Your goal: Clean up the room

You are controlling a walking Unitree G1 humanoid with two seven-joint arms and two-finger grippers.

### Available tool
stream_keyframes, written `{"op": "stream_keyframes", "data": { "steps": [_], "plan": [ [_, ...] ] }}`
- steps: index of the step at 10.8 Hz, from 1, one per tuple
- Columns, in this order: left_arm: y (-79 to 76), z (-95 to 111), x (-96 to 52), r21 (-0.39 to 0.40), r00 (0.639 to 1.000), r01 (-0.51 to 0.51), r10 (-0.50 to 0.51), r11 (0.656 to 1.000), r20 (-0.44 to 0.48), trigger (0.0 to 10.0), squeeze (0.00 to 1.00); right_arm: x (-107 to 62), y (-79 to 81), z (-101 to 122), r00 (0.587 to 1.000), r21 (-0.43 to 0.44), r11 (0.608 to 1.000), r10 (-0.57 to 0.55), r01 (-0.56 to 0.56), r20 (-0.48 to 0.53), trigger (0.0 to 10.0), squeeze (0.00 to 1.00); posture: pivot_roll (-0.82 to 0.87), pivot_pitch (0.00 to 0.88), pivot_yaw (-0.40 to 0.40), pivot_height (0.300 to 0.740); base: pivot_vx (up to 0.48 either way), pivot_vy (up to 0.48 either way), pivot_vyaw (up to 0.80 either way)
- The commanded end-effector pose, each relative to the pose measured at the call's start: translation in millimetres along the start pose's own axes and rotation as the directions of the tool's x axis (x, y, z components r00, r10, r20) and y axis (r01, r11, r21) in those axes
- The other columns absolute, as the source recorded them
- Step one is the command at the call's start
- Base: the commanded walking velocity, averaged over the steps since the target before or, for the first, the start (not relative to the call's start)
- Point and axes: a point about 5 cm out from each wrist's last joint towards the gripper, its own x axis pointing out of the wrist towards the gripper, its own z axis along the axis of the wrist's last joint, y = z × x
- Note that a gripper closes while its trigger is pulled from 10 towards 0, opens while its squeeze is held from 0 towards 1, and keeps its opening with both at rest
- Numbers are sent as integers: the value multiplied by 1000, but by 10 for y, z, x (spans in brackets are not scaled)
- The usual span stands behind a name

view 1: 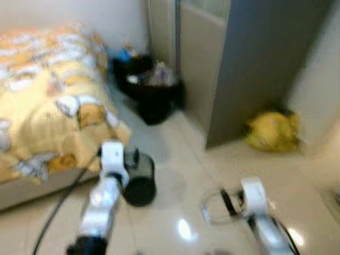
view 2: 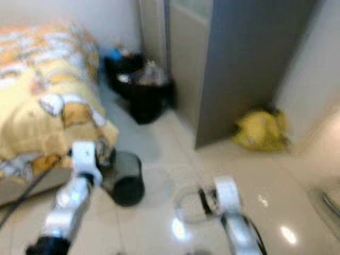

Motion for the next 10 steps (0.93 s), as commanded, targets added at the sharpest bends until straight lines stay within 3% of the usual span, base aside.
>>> {"op": "stream_keyframes", "data": {
  "steps": [1, 2, 3, 7, 10],
  "plan": [
    [-11, 2, 17, -16, 1000, -10, 10, 1000, -1, 10000, 0, -29, -111, -28, 999, -11, 999, -46, 46, -5, 10000, 0, -191, 0, 56, 740, 0, 0, 0],
    [-47, -2, 9, -74, 1000, -3, 3, 997, 2, 10000, 0, -141, -328, -171, 987, 24, 988, -150, 152, -59, 10000, 0, -206, 0, 50, 740, 0, 0, 0],
    [-51, -37, -5, -76, 1000, -8, 8, 997, -3, 10000, 0, -162, -449, -162, 974, 78, 971, -222, 225, -53, 10000, 0, -211, 0, 50, 740, 0, 0, 0],
    [-25, -3, 6, -77, 999, -11, 14, 997, 32, 10000, 0, -87, -388, -109, 982, 48, 981, -186, 188, -32, 10000, 0, -201, 0, 46, 740, 415, 0, 0],
    [1, 12, 22, -54, 998, -31, 34, 998, 47, 10000, 0, -120, -566, -145, 954, 76, 953, -288, 295, -85, 10000, 0, -203, 0, 53, 740, 467, 0, 0]
  ]
}}
